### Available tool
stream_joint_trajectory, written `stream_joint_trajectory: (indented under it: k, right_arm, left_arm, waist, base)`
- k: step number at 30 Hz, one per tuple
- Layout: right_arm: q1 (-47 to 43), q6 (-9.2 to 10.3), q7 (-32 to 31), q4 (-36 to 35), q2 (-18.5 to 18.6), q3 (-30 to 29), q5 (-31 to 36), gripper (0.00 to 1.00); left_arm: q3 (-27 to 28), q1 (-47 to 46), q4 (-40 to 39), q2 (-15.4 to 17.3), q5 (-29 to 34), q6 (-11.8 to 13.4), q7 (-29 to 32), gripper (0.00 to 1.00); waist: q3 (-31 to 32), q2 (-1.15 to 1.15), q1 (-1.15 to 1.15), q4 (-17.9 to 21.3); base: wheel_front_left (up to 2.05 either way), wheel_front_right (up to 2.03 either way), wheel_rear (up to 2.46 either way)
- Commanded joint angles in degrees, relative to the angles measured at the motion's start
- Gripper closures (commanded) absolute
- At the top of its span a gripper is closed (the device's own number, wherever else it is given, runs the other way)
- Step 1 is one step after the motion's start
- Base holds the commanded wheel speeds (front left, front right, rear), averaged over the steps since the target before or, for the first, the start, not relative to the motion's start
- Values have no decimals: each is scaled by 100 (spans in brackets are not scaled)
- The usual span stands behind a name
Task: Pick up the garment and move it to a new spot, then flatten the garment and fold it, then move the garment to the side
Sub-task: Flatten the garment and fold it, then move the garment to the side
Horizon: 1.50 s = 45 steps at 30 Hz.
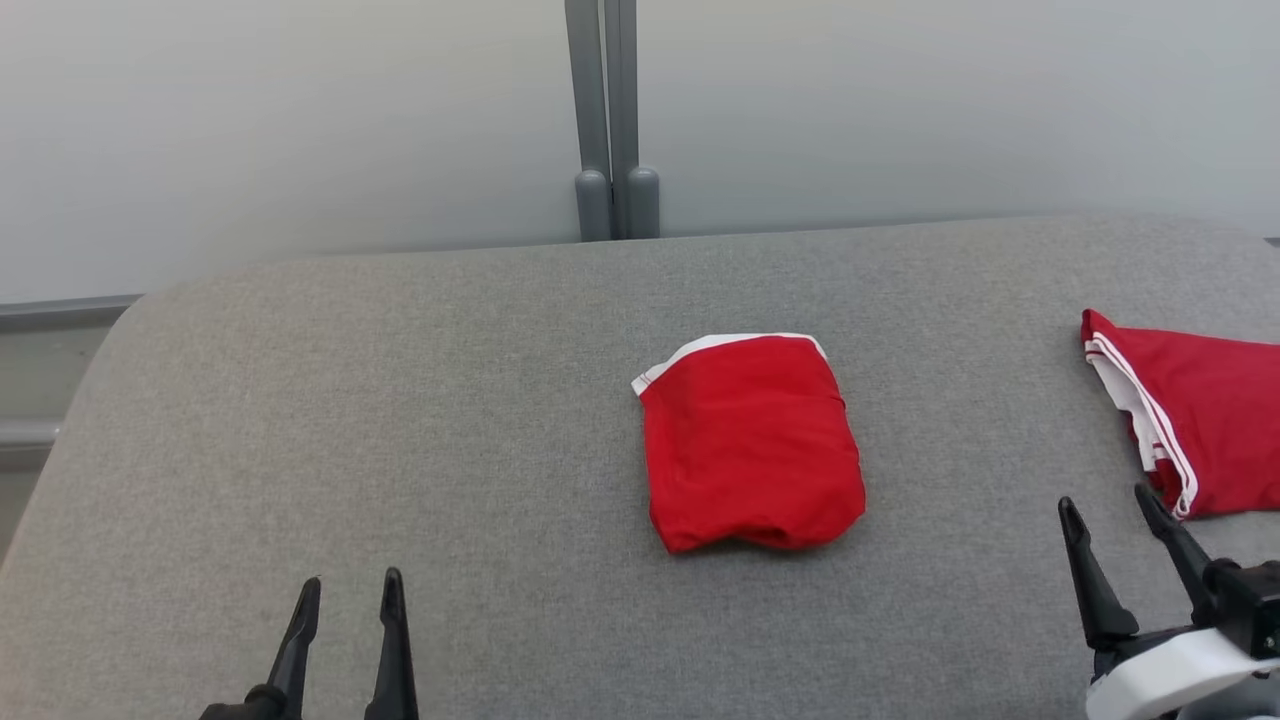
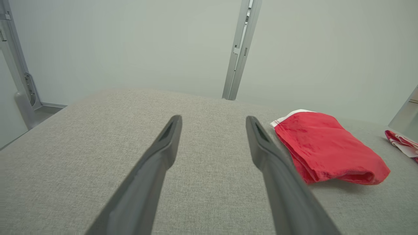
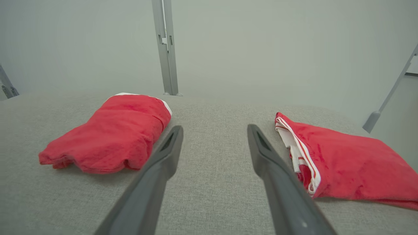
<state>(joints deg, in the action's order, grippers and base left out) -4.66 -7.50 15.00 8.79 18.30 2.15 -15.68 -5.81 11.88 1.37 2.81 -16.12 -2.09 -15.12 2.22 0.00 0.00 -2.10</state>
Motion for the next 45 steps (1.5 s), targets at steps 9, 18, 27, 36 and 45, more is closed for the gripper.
stream_joint_trajectory:
  k: [9,18,27,36,45]
  right_arm:
    - [-175,2,22,-1,-266,-140,164,0]
    - [28,2,18,377,-394,126,-359,0]
    - [1862,0,-3370,927,-94,798,-2481,0]
    - [3031,0,-5075,1397,-31,824,-2503,0]
    - [3447,0,-5063,2180,-257,587,-2355,0]
  left_arm:
    - [217,184,32,18,157,-106,-1,0]
    - [239,162,123,18,191,-158,-1,0]
    - [-64,-153,385,18,80,-217,-1,0]
    - [-493,-518,604,18,-109,-137,-1,0]
    - [-634,-761,660,17,-204,-32,0,0]
  waist:
    - [62,0,0,154]
    - [-18,0,0,77]
    - [-423,0,0,-209]
    - [-920,0,0,-776]
    - [-1206,0,0,-1115]
  base:
    - [0,0,0]
    - [0,0,0]
    - [0,0,0]
    - [0,0,0]
    - [0,0,0]
